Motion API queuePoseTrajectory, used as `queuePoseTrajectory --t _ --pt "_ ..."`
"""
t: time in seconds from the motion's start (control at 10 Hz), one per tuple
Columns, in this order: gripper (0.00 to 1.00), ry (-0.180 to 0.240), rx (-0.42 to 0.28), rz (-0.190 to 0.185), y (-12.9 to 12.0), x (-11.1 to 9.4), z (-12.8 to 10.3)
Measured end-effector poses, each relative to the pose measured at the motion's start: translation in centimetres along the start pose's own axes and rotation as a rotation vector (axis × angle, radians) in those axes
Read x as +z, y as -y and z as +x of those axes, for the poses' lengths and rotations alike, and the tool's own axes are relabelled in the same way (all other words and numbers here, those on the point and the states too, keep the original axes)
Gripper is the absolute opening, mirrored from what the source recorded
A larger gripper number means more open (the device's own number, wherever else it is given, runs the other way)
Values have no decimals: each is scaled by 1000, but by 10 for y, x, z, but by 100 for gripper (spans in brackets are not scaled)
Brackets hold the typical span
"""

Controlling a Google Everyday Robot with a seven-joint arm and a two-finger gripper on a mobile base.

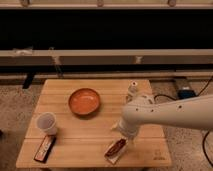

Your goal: Pick up the ceramic bowl

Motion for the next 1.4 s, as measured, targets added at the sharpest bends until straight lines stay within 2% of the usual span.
queuePoseTrajectory --t 1.1,1.4 --pt "80 -1 -6 -7 2 1 1" --pt "80 -6 -38 -38 35 7 16"
